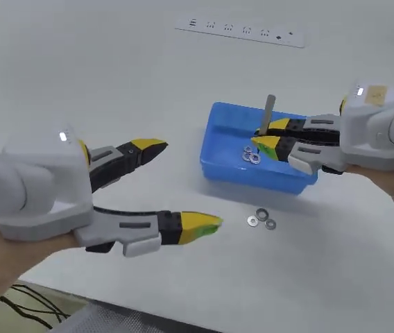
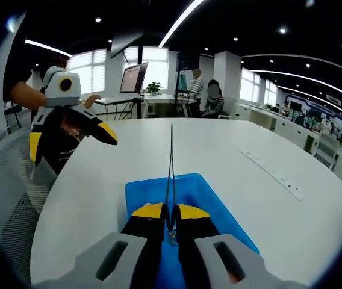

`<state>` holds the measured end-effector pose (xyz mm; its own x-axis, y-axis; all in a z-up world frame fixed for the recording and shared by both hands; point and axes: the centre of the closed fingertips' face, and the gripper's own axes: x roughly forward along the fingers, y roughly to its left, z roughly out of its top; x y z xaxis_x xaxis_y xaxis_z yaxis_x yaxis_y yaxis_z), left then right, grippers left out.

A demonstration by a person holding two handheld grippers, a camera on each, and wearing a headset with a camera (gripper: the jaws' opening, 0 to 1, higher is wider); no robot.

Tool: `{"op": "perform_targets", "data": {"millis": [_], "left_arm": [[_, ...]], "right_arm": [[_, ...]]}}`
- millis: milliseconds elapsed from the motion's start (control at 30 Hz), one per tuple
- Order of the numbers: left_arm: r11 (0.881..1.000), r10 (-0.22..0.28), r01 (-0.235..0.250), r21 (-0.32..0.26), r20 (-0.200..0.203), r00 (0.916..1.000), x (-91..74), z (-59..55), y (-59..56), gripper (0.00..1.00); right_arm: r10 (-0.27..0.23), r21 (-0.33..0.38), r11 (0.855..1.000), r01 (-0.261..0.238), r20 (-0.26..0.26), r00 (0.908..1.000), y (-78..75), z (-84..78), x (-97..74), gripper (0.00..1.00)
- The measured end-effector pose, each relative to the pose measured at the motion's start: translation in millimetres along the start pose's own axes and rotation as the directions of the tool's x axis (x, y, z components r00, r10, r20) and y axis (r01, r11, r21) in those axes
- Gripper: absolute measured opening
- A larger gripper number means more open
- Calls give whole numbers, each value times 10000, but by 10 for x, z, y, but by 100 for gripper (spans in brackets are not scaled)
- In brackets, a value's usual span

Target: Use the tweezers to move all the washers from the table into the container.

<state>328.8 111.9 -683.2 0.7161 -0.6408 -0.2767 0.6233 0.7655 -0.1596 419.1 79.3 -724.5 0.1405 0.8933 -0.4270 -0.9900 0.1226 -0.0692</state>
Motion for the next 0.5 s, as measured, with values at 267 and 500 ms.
{"op": "perform_targets", "data": {"millis": [267,500], "left_arm": [[9894,-747,705,1270,288,9968,393,374,119,58],[9655,-1718,1601,2053,404,9843,655,627,3,44]], "right_arm": [[-14,-207,9998,15,57,10000,95,79,-65,8],[147,-419,9990,-143,106,9998,181,125,-92,8]]}}
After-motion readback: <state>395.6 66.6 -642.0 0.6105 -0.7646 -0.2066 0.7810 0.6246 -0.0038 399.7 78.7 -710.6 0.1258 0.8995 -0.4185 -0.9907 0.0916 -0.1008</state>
